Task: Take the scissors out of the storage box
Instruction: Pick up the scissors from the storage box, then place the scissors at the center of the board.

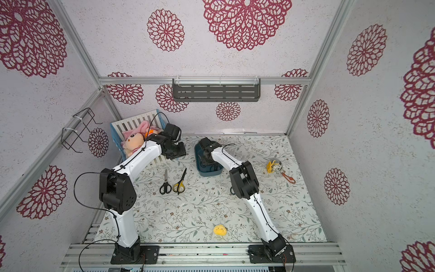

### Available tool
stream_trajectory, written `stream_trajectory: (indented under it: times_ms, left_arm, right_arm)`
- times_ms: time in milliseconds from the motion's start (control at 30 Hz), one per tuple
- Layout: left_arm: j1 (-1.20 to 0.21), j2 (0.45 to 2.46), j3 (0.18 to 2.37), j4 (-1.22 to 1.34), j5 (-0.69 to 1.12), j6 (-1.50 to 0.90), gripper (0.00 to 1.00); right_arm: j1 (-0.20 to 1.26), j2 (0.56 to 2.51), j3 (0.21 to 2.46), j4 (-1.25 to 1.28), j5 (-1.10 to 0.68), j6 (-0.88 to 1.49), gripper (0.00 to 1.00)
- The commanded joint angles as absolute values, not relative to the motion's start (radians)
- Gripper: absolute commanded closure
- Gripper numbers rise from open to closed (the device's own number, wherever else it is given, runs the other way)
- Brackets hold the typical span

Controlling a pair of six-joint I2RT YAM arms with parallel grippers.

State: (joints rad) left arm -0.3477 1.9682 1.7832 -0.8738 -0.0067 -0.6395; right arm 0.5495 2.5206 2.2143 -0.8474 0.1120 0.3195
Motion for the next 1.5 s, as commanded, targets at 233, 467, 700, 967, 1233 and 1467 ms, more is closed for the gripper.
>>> stream_trajectory:
  times_ms: [233,467,700,967,1233,1467]
  left_arm:
    - [-0.344,1.927,1.766,-0.882,-0.017,-0.636,0.59]
    - [-0.345,1.907,1.739,-0.856,-0.019,-0.649,0.59]
    - [-0.356,1.927,1.764,-0.83,-0.01,-0.656,0.59]
    - [-0.375,2.011,1.846,-0.823,0.006,-0.668,0.58]
    - [-0.386,2.072,1.969,-0.882,0.012,-0.667,0.58]
    - [-0.398,2.102,2.034,-0.908,0.017,-0.678,0.58]
  right_arm:
    - [0.493,2.357,1.946,-0.573,-0.071,0.586,1.0]
    - [0.488,2.169,1.857,-0.461,-0.08,0.699,1.0]
    - [0.497,1.897,1.607,-0.427,-0.11,0.749,1.0]
    - [0.57,1.521,1.16,-0.506,-0.092,0.861,1.0]
    - [0.669,1.337,0.867,-0.545,-0.132,0.993,1.0]
    - [0.667,1.381,0.797,-0.469,-0.105,1.052,1.0]
